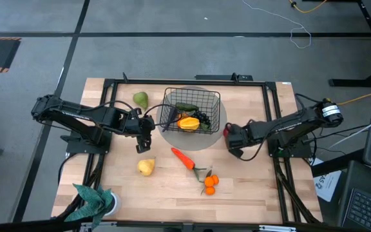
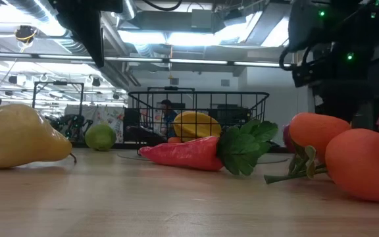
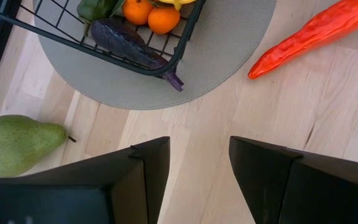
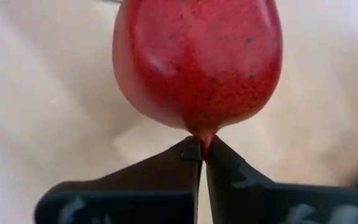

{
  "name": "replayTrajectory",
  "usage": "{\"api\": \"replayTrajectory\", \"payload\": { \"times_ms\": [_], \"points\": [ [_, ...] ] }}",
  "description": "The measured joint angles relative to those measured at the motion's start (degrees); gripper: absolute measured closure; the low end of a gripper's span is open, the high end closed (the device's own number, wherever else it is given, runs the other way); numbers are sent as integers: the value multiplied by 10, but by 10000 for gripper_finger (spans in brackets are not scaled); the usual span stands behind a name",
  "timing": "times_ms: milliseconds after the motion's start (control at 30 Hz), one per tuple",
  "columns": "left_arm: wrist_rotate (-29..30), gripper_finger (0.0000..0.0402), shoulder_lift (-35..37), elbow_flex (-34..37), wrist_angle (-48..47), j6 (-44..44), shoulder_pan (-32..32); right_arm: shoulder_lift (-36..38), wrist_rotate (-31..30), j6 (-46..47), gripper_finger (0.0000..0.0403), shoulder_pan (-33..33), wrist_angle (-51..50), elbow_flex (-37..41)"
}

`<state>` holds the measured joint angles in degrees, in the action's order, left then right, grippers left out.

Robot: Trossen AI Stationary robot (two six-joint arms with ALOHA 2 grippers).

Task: Build produce basket
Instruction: Put the red pomegranate into the black wire basket

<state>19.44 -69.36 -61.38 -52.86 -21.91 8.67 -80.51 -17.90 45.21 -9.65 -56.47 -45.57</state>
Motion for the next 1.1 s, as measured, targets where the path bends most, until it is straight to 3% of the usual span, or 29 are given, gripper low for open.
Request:
{"api": "replayTrajectory", "payload": {
  "times_ms": [267,500,1100],
  "points": [
    [0,247,0,0,0,0,0,0,-217,120,403,0,-157,-90],
    [0,247,0,0,0,0,0,0,-364,165,403,0,-159,-146],
    [0,247,0,0,0,0,0,0,-394,143,403,1,-56,-151]
  ]
}}
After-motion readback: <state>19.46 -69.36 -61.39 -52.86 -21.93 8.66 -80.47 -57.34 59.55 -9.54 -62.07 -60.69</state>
